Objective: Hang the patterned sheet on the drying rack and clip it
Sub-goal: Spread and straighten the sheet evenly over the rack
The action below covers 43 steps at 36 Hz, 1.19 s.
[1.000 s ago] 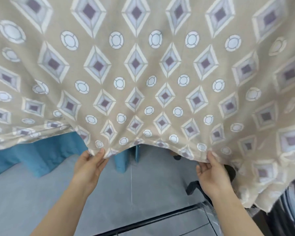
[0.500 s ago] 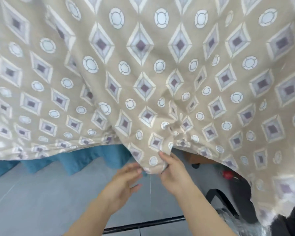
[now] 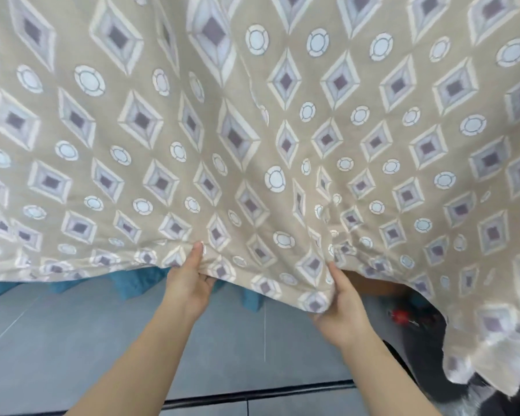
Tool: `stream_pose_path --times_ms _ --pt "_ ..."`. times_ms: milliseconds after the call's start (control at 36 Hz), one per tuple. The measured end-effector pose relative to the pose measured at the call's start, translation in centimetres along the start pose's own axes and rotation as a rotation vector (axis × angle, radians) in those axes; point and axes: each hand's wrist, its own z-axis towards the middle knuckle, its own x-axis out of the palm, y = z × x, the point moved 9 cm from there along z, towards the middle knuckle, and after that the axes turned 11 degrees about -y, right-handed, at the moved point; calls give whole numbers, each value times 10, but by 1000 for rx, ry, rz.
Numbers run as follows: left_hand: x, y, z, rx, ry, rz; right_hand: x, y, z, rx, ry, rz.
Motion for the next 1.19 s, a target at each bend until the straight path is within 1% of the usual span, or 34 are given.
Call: stream_pose_path --times_ms 56,111,167,250,306,444,500,528,611,667,694,806,917,944,1028,1083,1139,1194 --pt "-20 -9 6 51 -52 45 1 -18 -3 59 -42 -80" --pt "-42 -19 13 72 -98 91 -2 -28 -2 73 -143 -131" --pt "-64 -28 21 91 -131 109 -8 -29 2 44 -256 -125" --pt "-86 -34 27 103 -143 144 -9 -28 5 6 -339 -74" --pt "-90 -31 28 67 -126 145 -3 -34 4 20 -322 -83" --pt "-88 -8 21 -82 -25 156 19 -73 -4 134 -150 -183" --pt "-85 -13 17 -87 7 117 23 -79 -2 130 -136 -204" --pt "-85 -21 15 -75 8 71 21 -78 2 110 -156 -219" --pt "-95 -57 18 -7 -59 -140 14 -64 11 50 -257 -183" --pt "-111 -75 23 23 -146 -199 13 -56 14 28 -295 -111" --pt "-119 -78 26 30 -181 -196 13 -54 15 21 -301 -76" --pt "-153 -76 37 85 -316 -39 16 -59 17 8 -304 -18" --pt "-169 -79 43 108 -380 -32 19 -71 14 23 -295 -1" --pt "-168 -79 42 98 -372 -43 21 -72 13 32 -292 -1" --pt "-158 -73 40 27 -276 -86 20 -72 8 59 -291 -12" --pt "-156 -69 38 26 -255 -62 15 -67 6 51 -315 -66" --pt "-163 -71 36 71 -339 -53 4 -60 7 16 -360 -118" --pt "-171 -75 33 107 -453 -128 -5 -54 7 -8 -392 -158"
